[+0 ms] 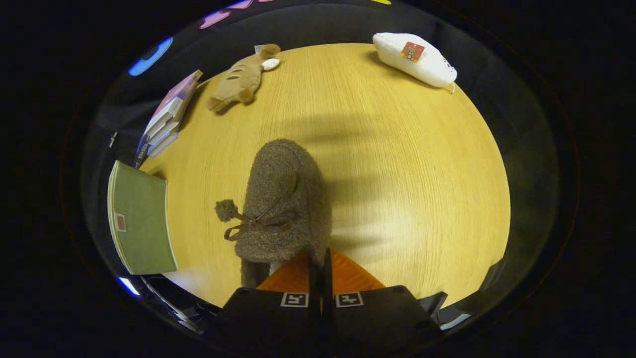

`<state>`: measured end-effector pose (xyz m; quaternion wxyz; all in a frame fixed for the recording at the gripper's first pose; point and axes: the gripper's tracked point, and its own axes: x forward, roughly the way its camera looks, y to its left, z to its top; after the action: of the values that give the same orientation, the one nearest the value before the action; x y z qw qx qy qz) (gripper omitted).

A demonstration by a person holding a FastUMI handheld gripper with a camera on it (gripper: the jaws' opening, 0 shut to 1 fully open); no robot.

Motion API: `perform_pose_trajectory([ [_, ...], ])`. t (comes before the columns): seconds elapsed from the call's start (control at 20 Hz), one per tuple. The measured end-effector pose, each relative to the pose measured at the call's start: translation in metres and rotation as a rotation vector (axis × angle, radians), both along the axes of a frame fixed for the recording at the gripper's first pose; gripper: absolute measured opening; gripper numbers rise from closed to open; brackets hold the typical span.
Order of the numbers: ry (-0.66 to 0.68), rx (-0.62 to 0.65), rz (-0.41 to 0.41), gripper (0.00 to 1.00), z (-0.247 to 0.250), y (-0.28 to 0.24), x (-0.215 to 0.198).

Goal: Open the storage box then place both shoes into the box .Put the left shoe in first, then the right shoe, with the right side of both shoes facing outward in a uniform manner.

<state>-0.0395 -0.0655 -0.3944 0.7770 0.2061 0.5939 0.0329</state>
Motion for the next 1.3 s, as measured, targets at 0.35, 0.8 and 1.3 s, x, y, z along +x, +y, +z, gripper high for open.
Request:
perform_pose_trajectory([
  [0.35, -0.093, 0.123, -0.051, 0.05, 0.090, 0.040, 0.008],
  [0.8, -0.235, 0.254, -0.023, 0.05, 0.216, 0.142, 0.032],
  [1.3, -0.219, 0.313, 0.046, 0.05, 0.253, 0.275, 0.035],
])
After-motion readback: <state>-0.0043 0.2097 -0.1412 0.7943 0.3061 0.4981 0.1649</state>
